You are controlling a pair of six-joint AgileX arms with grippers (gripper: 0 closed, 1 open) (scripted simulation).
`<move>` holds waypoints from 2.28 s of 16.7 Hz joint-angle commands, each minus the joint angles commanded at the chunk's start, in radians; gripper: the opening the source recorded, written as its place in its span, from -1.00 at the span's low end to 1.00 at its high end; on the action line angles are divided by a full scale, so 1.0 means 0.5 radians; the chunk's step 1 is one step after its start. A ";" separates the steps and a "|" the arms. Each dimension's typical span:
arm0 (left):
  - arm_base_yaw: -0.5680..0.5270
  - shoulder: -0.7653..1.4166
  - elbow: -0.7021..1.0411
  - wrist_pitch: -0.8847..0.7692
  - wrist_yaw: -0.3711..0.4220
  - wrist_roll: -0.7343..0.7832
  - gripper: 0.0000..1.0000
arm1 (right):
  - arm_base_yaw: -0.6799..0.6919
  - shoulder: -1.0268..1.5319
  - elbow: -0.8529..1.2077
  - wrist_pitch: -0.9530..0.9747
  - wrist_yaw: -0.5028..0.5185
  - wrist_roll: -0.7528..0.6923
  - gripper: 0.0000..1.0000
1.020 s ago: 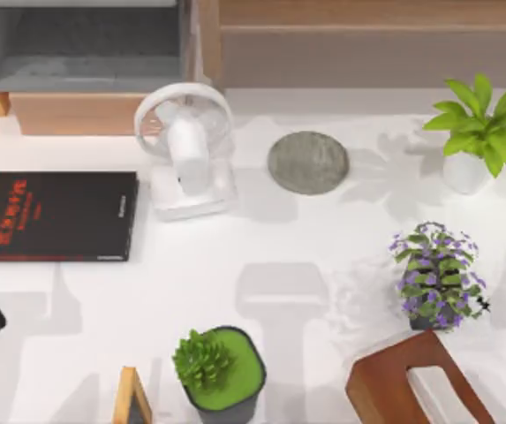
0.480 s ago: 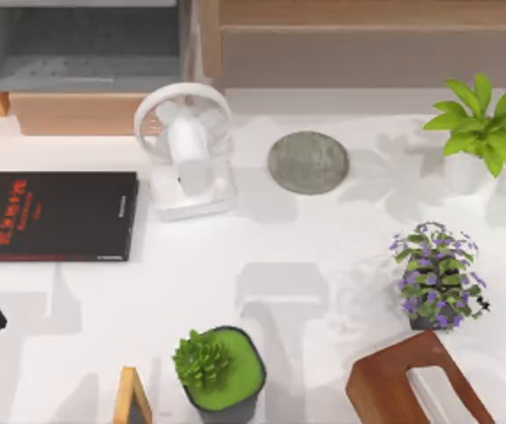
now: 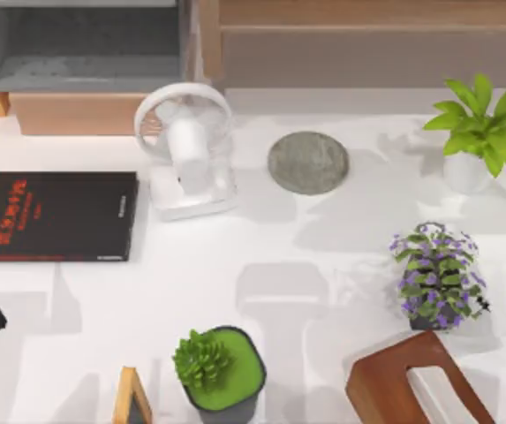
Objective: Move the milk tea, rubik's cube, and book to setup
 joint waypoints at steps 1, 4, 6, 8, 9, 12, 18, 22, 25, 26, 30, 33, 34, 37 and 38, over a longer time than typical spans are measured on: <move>0.000 0.000 0.000 0.000 0.000 0.000 1.00 | -0.027 0.143 0.076 0.061 -0.025 0.001 1.00; 0.000 0.000 0.000 0.000 0.000 0.000 1.00 | -0.085 0.442 0.245 0.197 -0.082 0.004 1.00; 0.000 0.000 0.000 0.000 0.000 0.000 1.00 | -0.104 0.534 0.300 0.241 -0.100 0.006 1.00; 0.000 0.000 0.000 0.000 0.000 0.000 1.00 | -0.107 0.548 0.309 0.248 -0.103 0.006 1.00; 0.000 0.000 0.000 0.000 0.000 0.000 1.00 | -0.107 0.548 0.309 0.248 -0.103 0.006 1.00; 0.000 0.000 0.000 0.000 0.000 0.000 1.00 | -0.097 0.547 0.305 0.242 -0.098 0.005 1.00; 0.000 0.000 0.000 0.000 0.000 0.000 1.00 | -0.050 0.809 0.688 0.128 -0.042 0.003 1.00; 0.000 0.000 0.000 0.000 0.000 0.000 1.00 | -0.003 1.007 0.997 0.020 0.006 0.002 1.00; 0.000 0.000 0.000 0.000 0.000 0.000 1.00 | 0.006 1.050 1.060 -0.005 0.017 0.002 1.00; 0.000 0.000 0.000 0.000 0.000 0.000 1.00 | 0.006 1.050 1.060 -0.005 0.017 0.002 1.00; 0.000 0.000 0.000 0.000 0.000 0.000 1.00 | 0.006 1.050 1.060 -0.005 0.017 0.002 0.70; 0.000 0.000 0.000 0.000 0.000 0.000 1.00 | 0.006 1.050 1.060 -0.005 0.017 0.002 0.25; 0.000 0.000 0.000 0.000 0.000 0.000 1.00 | 0.006 1.050 1.060 -0.005 0.017 0.002 0.10; 0.000 0.000 0.000 0.000 0.000 0.000 1.00 | 0.006 1.050 1.060 -0.005 0.017 0.002 -0.36; 0.000 0.000 0.000 0.000 0.000 0.000 1.00 | 0.006 1.050 1.060 -0.005 0.017 0.002 -0.51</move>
